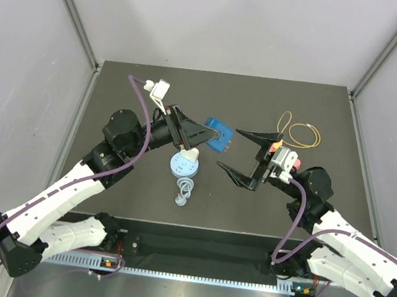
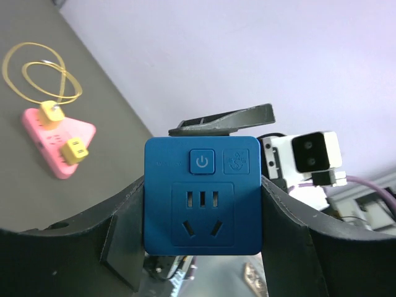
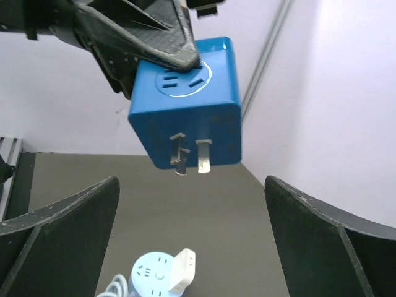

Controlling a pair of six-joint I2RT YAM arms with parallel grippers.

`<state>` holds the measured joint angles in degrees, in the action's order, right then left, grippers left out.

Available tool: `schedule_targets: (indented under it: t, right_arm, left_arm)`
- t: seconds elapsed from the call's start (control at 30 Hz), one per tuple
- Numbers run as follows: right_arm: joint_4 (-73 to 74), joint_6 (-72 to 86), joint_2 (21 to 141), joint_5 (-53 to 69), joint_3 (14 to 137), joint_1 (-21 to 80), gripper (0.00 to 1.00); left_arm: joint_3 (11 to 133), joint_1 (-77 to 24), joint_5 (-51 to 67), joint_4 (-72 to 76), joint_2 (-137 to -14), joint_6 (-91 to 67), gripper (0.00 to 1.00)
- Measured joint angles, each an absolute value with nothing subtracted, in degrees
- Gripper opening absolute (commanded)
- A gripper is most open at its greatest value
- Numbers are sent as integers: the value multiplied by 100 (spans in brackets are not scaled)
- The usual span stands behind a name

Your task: Insert the plug

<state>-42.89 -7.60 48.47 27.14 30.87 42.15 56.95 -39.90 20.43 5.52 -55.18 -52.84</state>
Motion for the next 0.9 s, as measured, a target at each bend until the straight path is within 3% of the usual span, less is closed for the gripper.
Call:
schedule_targets:
  t: [0.73, 0.8, 0.83, 0.9]
  right_arm:
    - [-4600, -1594, 5332, 2571, 3804, 4772, 98]
    - [-4635, -1651, 5384, 2571, 3804, 4792, 90]
    - [-4659, -1682, 5413, 2578, 3806, 4803, 72]
    - [-4681, -1745, 5463, 2639, 3822, 4812, 49]
  left_arm:
    - [5312, -3990, 2639, 1935, -5516, -6386, 0]
    - [5312, -3990, 2655, 1907, -5540, -6425, 0]
    - [5312, -3990, 2661, 1879, -5546, -6436, 1]
    - [5312, -3990, 2718, 1844, -5568, -6414, 10]
